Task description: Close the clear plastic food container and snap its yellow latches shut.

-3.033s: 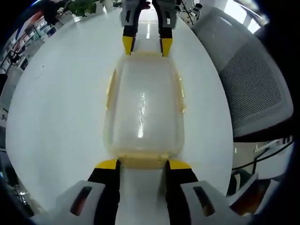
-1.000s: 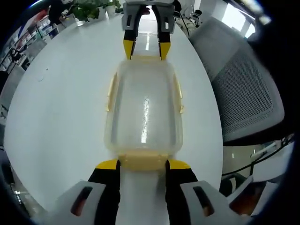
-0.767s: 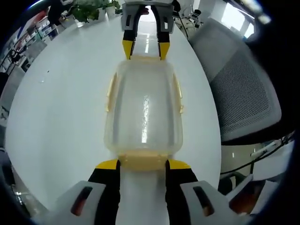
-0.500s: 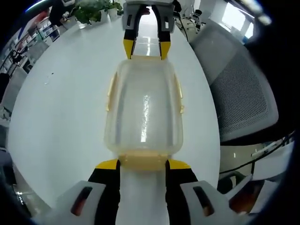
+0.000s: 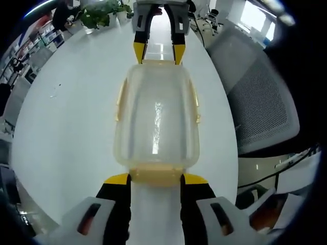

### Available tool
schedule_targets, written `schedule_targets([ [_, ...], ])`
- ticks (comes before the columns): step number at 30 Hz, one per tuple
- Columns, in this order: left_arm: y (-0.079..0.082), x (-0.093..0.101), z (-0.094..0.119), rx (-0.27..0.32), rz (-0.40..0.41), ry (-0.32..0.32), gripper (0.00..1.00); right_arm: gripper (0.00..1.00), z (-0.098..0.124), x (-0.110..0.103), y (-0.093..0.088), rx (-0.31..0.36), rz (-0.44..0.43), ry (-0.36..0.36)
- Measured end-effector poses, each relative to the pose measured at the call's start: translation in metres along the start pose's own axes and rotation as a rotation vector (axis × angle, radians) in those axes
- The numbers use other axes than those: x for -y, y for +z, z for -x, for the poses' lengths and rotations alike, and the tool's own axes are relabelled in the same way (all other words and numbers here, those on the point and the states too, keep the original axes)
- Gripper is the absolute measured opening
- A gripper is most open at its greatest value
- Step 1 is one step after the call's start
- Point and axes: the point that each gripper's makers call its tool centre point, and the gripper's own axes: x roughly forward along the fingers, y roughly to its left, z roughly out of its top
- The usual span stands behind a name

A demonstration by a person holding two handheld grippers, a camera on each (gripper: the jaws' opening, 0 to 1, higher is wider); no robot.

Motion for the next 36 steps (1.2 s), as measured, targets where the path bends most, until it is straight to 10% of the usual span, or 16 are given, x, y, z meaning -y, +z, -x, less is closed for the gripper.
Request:
schedule_targets([
  [36, 0.016, 0.001, 0.008, -0.008, 0.001, 0.000, 0.36, 0.37, 0.017, 0.001, -0.004, -0.008, -0.006, -0.004],
])
